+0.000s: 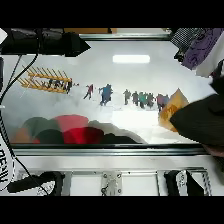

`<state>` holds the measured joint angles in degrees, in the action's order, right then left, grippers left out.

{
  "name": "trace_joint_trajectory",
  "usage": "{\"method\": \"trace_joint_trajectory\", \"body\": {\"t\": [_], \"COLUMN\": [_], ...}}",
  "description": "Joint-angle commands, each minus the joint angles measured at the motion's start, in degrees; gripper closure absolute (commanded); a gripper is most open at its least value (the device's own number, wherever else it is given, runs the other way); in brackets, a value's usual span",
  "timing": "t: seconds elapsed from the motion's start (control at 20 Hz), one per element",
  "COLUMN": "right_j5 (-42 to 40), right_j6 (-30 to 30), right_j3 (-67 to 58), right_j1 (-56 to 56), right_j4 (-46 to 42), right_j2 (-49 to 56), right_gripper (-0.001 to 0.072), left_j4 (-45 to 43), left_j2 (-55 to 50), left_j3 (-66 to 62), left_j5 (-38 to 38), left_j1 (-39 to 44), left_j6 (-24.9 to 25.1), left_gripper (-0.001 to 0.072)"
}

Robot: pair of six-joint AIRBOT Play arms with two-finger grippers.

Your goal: Fold the clothes and pants, and hang the long-sleeved shirts on hangers.

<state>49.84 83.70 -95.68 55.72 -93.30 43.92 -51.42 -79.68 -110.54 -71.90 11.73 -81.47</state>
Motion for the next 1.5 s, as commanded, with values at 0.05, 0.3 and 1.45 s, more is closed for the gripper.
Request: {"method": "trace_joint_trajectory", "body": {"t": [0.05,0.3,1.45], "right_j5": [-1.6,-3.9,-9.0], "right_j6": [2.7,5.1,5.1], "right_j3": [-8.7,-10.5,-10.5], "right_j1": [4.7,4.7,8.2], "right_j4": [-1.1,-1.2,-1.4], "right_j2": [4.4,5.9,13.0], "right_gripper": [0.0702,0.0702,0.0701], "left_j4": [0.0,0.0,0.0], "left_j2": [0.0,0.0,0.0], "left_j3": [0.0,0.0,0.0], "left_j5": [-0.1,-0.1,-4.5], "left_j1": [0.4,0.4,0.4], "left_j6": [0.7,0.7,0.7], "left_gripper": [0.0692,0.0692,0.0693]}}
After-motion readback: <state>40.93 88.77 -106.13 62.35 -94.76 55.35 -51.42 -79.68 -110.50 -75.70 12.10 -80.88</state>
